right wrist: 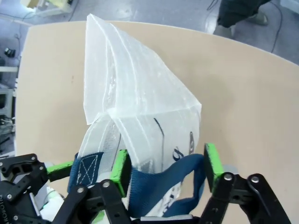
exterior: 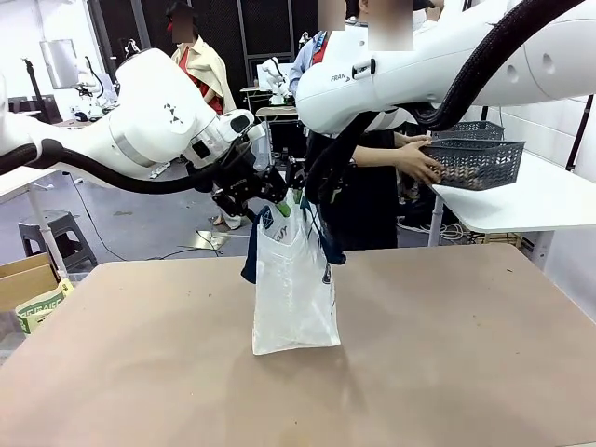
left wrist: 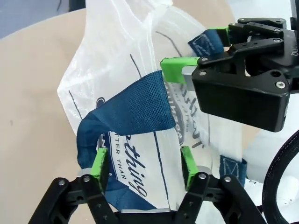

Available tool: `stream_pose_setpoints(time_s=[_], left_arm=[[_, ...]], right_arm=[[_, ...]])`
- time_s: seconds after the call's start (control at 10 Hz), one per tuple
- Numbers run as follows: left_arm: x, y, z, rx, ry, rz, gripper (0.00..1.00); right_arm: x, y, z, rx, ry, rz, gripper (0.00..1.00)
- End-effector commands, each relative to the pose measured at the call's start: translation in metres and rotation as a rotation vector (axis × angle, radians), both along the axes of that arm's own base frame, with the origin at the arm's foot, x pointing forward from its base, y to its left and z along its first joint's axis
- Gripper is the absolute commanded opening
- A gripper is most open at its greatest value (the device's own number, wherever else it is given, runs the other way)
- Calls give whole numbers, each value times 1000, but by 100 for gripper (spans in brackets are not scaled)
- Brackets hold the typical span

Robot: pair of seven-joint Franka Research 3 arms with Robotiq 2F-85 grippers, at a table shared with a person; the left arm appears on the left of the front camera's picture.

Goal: Transfer purchased items from the store into the shopping bag.
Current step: Open the Reusable shopping bag in the center of the table.

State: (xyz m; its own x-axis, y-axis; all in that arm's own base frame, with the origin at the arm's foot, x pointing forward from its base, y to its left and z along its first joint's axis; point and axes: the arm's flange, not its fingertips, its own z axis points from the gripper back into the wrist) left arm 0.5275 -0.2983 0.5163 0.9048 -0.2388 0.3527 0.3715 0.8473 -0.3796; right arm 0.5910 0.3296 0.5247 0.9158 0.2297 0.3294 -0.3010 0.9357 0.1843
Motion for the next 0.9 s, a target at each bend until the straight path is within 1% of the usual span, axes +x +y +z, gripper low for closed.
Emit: stream_pose_setpoints(time_s=[0.0,0.1,0.2,0.4,0.6,0.8], left_arm=[[-3,6,-2,30,-6,2,20],[-4,6,-3,32,-6,6,0],[-4,7,-3,37,-10,11,0],[-8,12,-3,45,-18,21,0],[-17,19,-2,68,-9,29,0],[-27,28,4,97,-20,35,0]], right_arm=[[-9,-3,-11,34,53,-6,22],[-13,-5,-14,44,70,-9,3],[-18,-6,-16,44,92,-9,0],[-29,-12,-18,13,120,-38,0],[-45,-18,-12,-49,123,-51,0],[-59,-28,-3,-103,113,-64,0]])
